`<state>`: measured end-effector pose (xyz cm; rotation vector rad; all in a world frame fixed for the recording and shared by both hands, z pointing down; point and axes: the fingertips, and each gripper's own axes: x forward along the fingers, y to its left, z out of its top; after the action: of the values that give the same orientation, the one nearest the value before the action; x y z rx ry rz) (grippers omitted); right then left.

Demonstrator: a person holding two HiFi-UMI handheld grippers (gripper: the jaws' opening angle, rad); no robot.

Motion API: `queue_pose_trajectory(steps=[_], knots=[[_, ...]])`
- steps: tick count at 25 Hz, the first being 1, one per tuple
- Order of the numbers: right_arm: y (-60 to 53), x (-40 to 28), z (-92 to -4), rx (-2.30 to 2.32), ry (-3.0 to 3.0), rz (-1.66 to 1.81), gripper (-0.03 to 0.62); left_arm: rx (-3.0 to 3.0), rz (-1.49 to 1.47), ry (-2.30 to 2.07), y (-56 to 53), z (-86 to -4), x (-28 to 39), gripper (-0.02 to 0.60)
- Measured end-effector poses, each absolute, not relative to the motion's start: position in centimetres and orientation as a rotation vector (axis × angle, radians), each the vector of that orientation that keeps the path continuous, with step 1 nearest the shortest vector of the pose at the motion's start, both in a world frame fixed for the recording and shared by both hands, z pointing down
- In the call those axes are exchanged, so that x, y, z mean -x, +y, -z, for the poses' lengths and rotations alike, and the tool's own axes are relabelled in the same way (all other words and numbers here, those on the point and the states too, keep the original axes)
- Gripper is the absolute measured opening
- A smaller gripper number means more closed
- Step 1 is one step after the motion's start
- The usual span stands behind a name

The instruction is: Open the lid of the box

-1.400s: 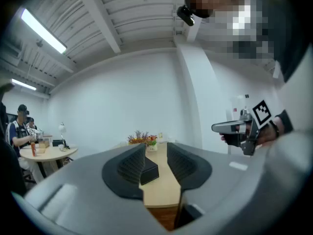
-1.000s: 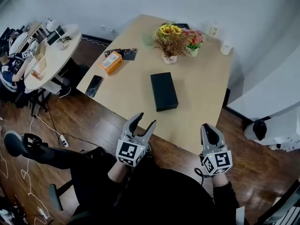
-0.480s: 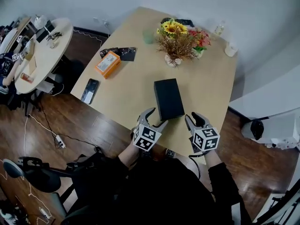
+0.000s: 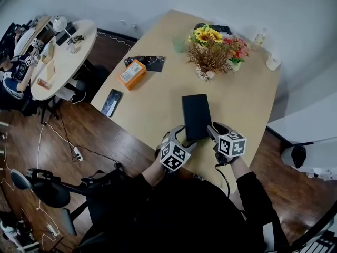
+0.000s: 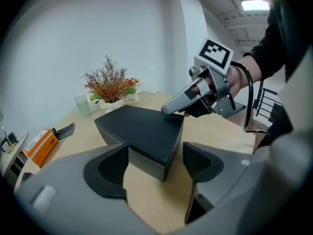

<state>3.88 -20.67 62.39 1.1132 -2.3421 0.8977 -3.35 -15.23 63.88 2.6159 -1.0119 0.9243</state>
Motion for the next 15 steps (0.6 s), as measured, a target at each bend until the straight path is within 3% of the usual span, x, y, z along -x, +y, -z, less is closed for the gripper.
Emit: queue_pose_trajectory(steps=[15], knots=[[-20.13, -3.46, -62.98, -1.099, -2.361, -0.953, 0.106, -2.605, -0.896, -1.091, -15.77, -64.13, 3.57, 0.308]])
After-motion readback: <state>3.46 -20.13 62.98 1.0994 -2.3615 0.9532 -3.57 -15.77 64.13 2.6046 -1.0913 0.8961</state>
